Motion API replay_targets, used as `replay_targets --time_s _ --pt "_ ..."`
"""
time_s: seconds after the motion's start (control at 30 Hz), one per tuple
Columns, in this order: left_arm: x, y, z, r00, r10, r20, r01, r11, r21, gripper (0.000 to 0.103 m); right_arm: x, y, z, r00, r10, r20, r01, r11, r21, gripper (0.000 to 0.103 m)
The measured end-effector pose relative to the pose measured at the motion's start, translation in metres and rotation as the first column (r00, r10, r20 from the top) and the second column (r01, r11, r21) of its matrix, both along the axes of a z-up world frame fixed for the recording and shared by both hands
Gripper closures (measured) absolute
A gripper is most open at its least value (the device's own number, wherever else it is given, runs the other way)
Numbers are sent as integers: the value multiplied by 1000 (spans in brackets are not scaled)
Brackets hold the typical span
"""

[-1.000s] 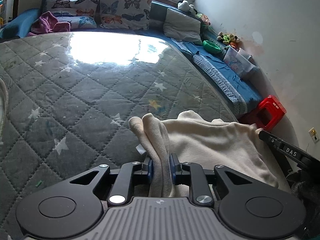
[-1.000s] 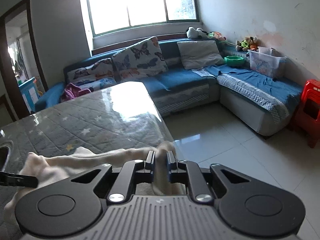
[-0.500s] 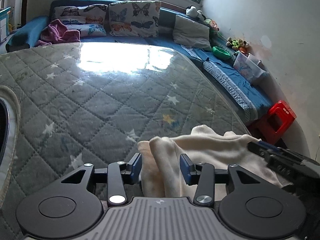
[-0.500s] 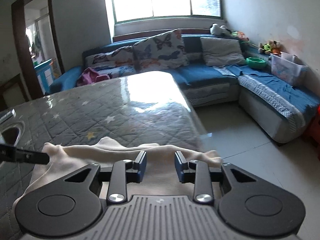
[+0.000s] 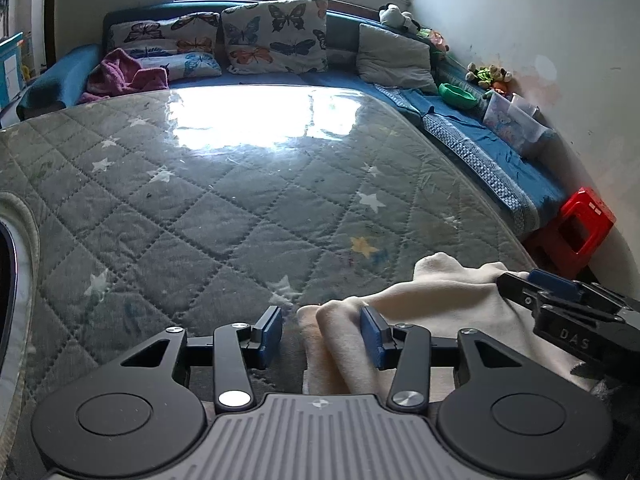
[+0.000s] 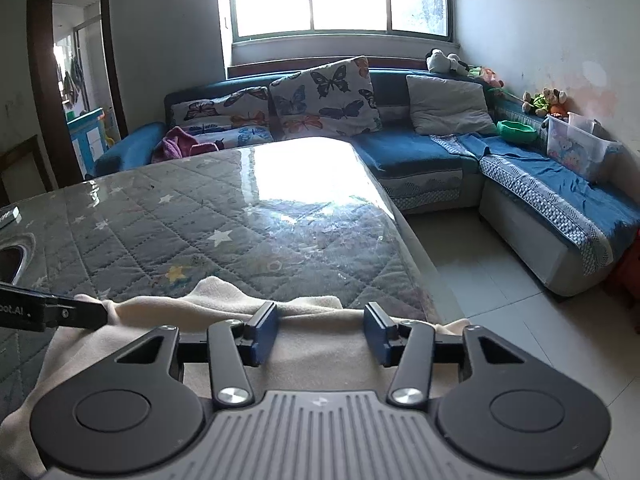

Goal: Fold clothes
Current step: 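Lift and carry the sweatshirt with both grippers across the table, then lower the sweatshirt onto the table and open both grippers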

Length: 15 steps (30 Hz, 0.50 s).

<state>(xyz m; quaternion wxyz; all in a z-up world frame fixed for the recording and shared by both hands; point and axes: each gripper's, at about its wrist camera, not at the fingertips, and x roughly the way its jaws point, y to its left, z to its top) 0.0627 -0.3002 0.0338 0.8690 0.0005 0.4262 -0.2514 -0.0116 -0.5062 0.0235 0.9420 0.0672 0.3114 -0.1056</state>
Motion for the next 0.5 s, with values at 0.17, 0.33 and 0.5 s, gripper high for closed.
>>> replay_targets --time_s 0.17,0.33,0.5 --pt "-2 -1 2 1000 -2 8 2 1000 6 55 -3 7 3 1000 18 2 -18 1000 5 48" --pt "-7 0 5 1000 -11 20 11 1000 15 52 -7 11 0 1000 23 -15 -23 1000 -1 45" --pt "-15 2 9 999 -23 38 22 1000 19 50 -23 17 5 999 40 -12 -40 999 -2 43"
